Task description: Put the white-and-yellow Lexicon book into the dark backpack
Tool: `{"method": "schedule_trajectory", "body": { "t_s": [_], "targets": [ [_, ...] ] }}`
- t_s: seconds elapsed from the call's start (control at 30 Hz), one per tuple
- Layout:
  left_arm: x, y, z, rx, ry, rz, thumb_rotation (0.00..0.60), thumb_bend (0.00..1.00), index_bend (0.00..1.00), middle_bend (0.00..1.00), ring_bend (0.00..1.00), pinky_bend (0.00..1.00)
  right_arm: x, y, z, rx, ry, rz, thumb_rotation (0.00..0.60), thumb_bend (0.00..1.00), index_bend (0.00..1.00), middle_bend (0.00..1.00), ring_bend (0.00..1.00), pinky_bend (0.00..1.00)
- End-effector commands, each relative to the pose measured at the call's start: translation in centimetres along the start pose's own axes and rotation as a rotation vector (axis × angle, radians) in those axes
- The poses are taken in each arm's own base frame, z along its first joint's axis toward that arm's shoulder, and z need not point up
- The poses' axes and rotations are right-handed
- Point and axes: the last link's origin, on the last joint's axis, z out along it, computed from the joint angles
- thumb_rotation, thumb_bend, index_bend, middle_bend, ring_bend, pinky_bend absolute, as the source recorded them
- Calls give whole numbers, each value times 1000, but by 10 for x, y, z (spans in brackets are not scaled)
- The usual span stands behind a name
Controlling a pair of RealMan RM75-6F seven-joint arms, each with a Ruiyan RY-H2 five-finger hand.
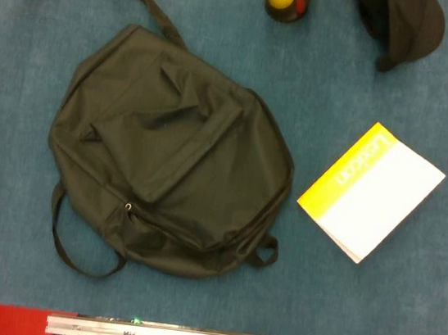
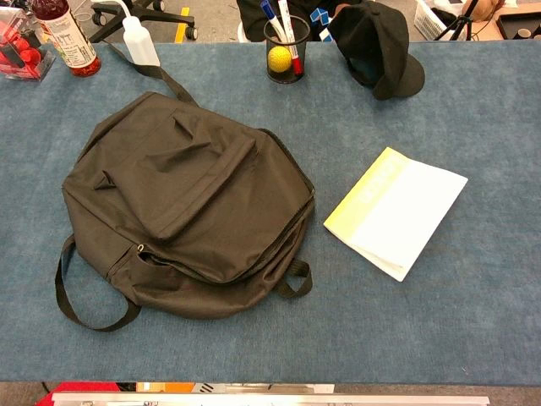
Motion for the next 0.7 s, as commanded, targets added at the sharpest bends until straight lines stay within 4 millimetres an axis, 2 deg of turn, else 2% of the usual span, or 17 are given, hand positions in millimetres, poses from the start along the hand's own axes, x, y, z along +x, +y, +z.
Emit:
{"method": "schedule_trajectory", "body": {
  "t_s": [0.03, 0.43, 0.53, 0.7],
  "targets": [
    [-1, 0, 0, 1, -3, 1, 600, 272, 320, 299, 296, 263, 0, 0, 1, -5, -12, -2, 600, 17, 277, 326, 185, 384],
    [1, 0, -2, 5, 0, -5, 600, 272, 320, 299, 297, 263, 5, -4, 5, 24, -46, 38, 600, 17, 277, 341, 206, 384],
    [1, 1, -2, -1, 0, -5, 600, 272, 320, 300, 296, 262, 6, -11, 8, 66, -80, 46, 600, 17, 277, 376, 228, 384],
    [1, 2, -2, -2, -2, -5, 600, 272, 320, 299, 297, 262, 3, -37, 16, 199, -160, 55, 600, 16, 277, 388, 236, 384]
  ]
}}
